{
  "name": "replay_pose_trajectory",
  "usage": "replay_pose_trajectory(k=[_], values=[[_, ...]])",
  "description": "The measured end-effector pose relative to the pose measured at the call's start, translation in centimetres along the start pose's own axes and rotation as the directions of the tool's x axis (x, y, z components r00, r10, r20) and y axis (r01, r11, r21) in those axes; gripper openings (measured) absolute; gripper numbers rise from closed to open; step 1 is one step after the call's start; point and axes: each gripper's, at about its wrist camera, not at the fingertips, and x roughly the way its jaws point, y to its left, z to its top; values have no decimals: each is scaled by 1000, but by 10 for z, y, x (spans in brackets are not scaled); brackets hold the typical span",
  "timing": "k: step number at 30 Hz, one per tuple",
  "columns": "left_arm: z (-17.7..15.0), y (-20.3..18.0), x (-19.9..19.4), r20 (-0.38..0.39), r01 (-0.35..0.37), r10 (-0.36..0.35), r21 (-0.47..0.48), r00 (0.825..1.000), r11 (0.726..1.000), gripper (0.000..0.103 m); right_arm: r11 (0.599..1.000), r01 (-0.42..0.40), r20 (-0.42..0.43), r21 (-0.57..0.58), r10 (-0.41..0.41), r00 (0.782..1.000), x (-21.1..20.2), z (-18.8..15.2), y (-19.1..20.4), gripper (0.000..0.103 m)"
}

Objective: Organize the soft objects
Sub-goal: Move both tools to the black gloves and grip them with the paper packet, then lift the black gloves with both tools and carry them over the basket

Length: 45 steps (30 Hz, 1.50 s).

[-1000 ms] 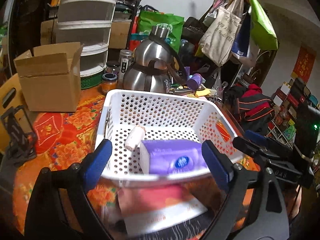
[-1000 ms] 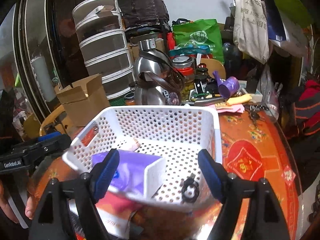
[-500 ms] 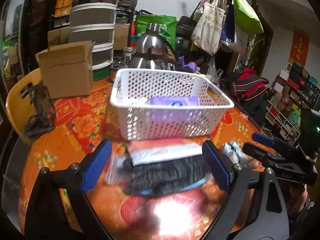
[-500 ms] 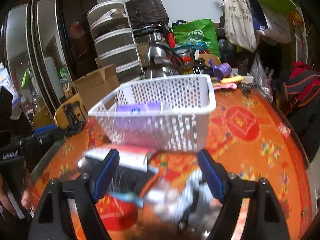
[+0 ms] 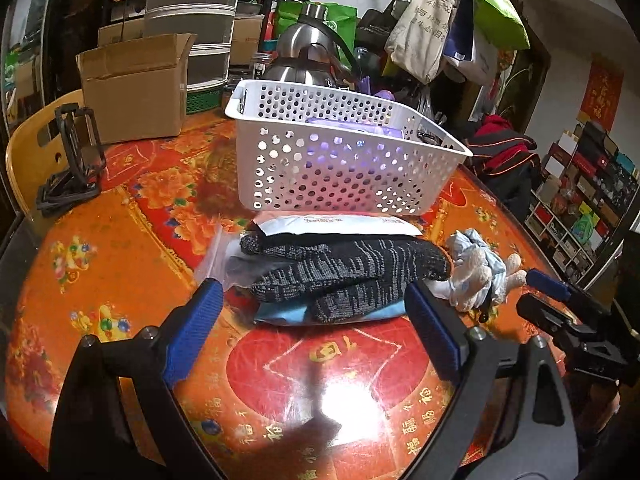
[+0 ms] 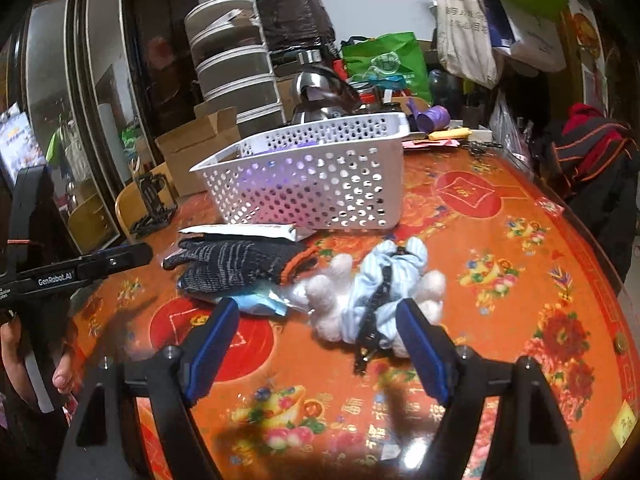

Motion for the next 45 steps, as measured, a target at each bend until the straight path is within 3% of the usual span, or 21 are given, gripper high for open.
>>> replay_pose_trajectory(k=[10, 15, 18, 23, 30, 34, 45], values=[[28, 2, 7, -8, 5, -5, -2, 1000, 1000, 91, 999, -32, -11, -40, 31, 999, 28, 36, 27, 80], [57, 5, 37, -95, 49, -52, -37, 994, 998, 91, 997, -72, -86, -28, 70, 994, 69, 57, 32, 80], [71, 8, 62, -169, 40, -48, -52, 984, 998, 91, 997, -54, -133, -54, 47, 990, 96, 67, 32, 80], [75, 15, 93, -256, 48, -68, -85, 964, 995, 91, 996, -80, -200, -45, 70, 977, 123, 69, 31, 74], [77, 19, 116, -296, 47, -77, -107, 952, 993, 91, 993, -103, -239, -54, 88, 967, 143, 70, 35, 63], [81, 24, 126, -312, 60, -100, -138, 945, 989, 91, 990, -133, -261, -37, 119, 958, 153, 72, 35, 52], [93, 29, 128, -302, 69, -114, -155, 947, 985, 86, 990, -144, -256, 2, 140, 957, 153, 81, 28, 36]])
